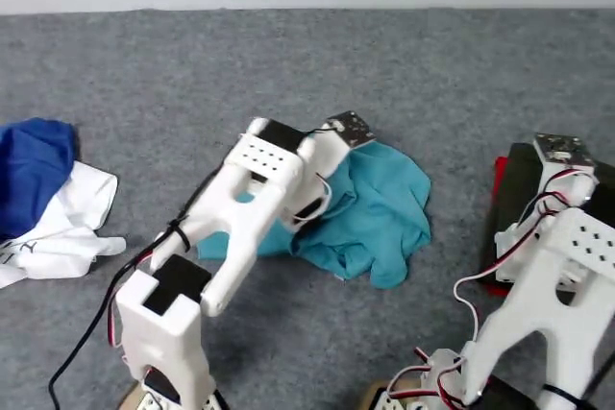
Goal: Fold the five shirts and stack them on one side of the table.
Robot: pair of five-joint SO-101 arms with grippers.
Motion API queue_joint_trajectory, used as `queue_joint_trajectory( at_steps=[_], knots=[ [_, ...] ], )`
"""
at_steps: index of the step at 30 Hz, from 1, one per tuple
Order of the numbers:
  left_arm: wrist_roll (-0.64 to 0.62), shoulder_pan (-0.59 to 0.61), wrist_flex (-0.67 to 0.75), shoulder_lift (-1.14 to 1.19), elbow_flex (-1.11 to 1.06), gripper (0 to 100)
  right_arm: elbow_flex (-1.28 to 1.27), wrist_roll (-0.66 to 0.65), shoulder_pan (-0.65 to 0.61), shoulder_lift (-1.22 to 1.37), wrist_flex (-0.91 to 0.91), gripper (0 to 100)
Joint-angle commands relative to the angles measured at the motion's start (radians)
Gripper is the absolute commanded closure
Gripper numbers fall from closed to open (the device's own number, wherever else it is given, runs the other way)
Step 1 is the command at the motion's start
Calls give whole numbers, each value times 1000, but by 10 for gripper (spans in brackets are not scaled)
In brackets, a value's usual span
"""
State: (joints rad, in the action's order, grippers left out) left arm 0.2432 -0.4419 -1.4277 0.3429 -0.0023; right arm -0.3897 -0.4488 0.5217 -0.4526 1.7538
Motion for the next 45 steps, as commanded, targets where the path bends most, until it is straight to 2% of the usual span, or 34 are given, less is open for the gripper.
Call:
queue_joint_trajectory(
  at_steps=[1,4,7,15,20,24,29,32,39,45],
  knots=[
    [-48,-63,97,-57,31,845,5,3,5,-30,12,990],
    [-78,-110,169,-57,31,845,5,3,5,-30,12,990],
    [-80,-158,167,-63,41,845,5,3,5,-30,12,990],
    [-20,-164,-110,-63,131,842,5,2,7,-30,12,990],
    [-18,-161,-189,-63,162,841,5,2,7,-28,10,990],
    [-18,-103,-181,-52,154,841,5,2,7,-28,10,990],
    [26,-61,-74,-52,50,840,5,2,5,-28,-13,990],
    [28,-83,-38,-52,-13,840,5,2,-12,-28,-25,990],
    [20,-155,-69,-63,-10,840,5,8,-99,-28,-24,990],
    [-14,-175,-58,-48,-19,840,5,8,-105,-28,-16,990]
  ],
)
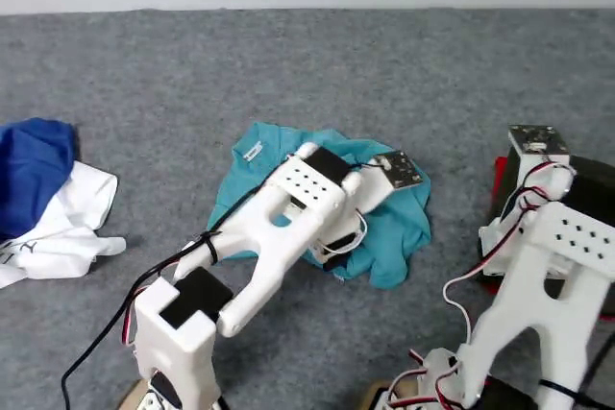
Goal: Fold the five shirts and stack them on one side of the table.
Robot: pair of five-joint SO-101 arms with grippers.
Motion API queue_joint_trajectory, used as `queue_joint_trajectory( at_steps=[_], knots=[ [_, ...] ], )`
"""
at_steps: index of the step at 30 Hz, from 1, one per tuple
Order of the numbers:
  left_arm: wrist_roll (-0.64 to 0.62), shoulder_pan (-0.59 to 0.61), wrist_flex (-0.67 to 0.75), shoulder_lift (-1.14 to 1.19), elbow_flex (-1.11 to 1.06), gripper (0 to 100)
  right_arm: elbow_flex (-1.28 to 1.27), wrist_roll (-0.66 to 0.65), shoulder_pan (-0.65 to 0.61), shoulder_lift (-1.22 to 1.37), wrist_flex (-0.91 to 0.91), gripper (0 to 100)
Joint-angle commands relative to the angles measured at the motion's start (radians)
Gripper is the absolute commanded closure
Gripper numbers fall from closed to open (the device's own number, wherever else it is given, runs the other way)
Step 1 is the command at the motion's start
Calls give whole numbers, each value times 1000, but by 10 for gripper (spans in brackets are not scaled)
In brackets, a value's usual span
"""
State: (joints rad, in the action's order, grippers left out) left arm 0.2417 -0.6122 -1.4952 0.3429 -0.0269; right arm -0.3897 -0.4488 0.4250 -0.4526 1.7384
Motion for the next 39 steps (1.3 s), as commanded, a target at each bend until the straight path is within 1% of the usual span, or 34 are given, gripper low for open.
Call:
queue_joint_trajectory(
  at_steps=[1,5,10,18,24,26,29,33,36,39],
  knots=[
    [-12,2,29,-40,-2,840,5,6,-8,-28,1,990],
    [-12,51,94,8,-8,840,5,5,-8,-28,1,990],
    [12,103,135,58,-4,840,5,3,-8,-28,1,990],
    [17,95,172,75,-8,848,5,3,-8,-28,1,990],
    [21,94,175,74,-7,978,5,3,-8,-28,1,990],
    [23,94,144,61,1,987,5,3,-8,-28,1,990],
    [23,94,58,29,56,986,5,3,-8,-28,2,990],
    [28,95,-34,-72,128,987,5,3,-8,-28,2,990],
    [75,100,-91,-166,160,987,5,3,-8,-30,4,990],
    [95,114,-140,-250,177,987,5,3,-8,-30,16,990]
  ],
)
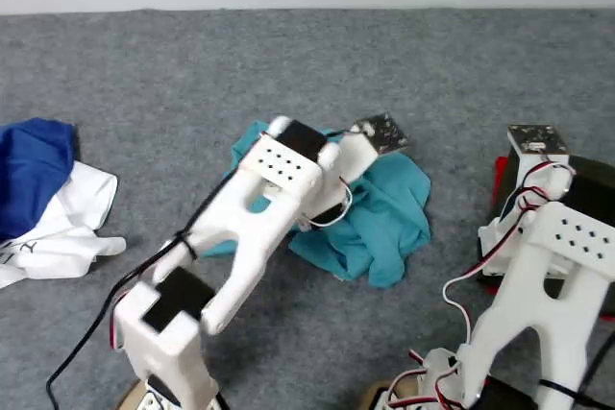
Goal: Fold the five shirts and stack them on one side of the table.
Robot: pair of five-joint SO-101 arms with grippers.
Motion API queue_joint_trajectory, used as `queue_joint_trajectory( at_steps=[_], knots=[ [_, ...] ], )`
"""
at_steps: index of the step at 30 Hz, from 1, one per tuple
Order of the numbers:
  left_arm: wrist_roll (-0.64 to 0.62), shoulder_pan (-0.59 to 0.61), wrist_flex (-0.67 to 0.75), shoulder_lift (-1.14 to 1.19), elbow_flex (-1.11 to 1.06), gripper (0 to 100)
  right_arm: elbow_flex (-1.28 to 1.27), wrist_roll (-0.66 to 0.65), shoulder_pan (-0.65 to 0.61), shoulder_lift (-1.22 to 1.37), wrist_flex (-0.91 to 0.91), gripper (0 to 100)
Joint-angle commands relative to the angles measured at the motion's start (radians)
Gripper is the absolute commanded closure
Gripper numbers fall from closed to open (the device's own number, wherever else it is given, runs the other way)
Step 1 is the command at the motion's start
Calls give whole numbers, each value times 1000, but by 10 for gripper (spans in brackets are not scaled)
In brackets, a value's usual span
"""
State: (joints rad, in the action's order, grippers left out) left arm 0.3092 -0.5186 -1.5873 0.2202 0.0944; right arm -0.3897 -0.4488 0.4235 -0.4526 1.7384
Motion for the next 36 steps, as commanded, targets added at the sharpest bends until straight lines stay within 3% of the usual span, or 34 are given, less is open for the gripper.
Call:
queue_joint_trajectory(
  at_steps=[1,7,11,18,27,36],
  knots=[
    [32,28,-64,-150,62,987,5,3,-7,-30,16,990],
    [74,69,-138,-196,62,987,5,3,-10,-30,13,990],
    [81,161,-143,-207,68,987,6,3,-10,-30,15,990],
    [101,509,-166,-310,101,987,12,6,-59,-30,15,990],
    [206,944,-146,-465,96,987,11,9,-424,-28,-15,990],
    [184,1013,-86,-463,-4,987,12,9,-754,77,-124,989]
  ],
)
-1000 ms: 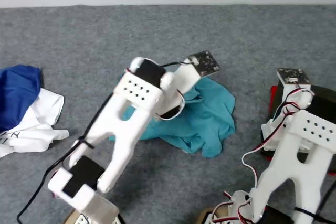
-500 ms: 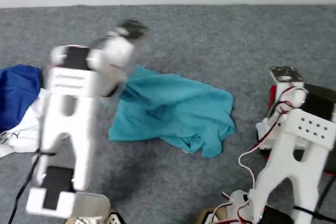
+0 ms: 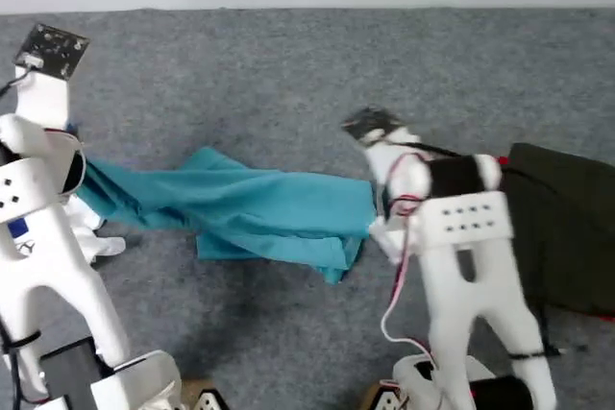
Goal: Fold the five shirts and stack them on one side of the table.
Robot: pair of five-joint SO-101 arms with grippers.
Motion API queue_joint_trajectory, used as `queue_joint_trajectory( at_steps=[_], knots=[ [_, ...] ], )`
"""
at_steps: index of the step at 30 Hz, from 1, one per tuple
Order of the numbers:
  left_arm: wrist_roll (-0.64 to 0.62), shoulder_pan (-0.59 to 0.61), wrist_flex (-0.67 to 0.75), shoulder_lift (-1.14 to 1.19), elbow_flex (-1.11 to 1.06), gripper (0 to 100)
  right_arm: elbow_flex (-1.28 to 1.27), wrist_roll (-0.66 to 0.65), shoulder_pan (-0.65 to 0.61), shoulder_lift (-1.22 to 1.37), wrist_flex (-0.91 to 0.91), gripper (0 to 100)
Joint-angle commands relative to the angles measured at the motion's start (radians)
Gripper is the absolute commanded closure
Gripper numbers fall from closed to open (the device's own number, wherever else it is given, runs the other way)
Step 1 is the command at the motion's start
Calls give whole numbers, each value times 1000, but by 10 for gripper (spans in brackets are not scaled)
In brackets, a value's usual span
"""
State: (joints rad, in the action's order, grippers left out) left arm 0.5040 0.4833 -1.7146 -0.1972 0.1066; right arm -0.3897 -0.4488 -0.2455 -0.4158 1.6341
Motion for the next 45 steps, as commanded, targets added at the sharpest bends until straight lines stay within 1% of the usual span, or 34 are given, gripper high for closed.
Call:
queue_joint_trajectory(
  at_steps=[1,3,5,9,11,18,22,26,28,31,34,40,45],
  knots=[
    [-23,18,49,-46,-27,987,14,9,-114,67,-21,989],
    [-43,40,64,-46,-33,987,20,9,-166,120,-30,979],
    [-49,58,77,-46,-33,987,55,20,-219,173,-25,935],
    [-49,68,77,-46,-35,987,184,106,-305,282,-5,823],
    [-49,68,77,-46,-35,987,252,130,-335,344,7,807],
    [-49,68,77,-46,-35,987,451,140,-355,596,35,808],
    [-49,68,74,-46,-35,987,512,140,-360,731,74,808],
    [-49,68,72,-46,-35,987,543,140,-394,814,117,811],
    [-49,68,72,-46,-35,987,546,140,-418,817,113,848],
    [-49,66,74,-46,-36,987,562,132,-452,820,110,933],
    [-49,64,77,-46,-53,987,568,130,-458,820,110,990],
    [-46,68,77,-48,-94,987,588,71,-443,780,157,988],
    [-46,66,75,-57,-76,987,634,64,-371,578,160,989]
  ],
)
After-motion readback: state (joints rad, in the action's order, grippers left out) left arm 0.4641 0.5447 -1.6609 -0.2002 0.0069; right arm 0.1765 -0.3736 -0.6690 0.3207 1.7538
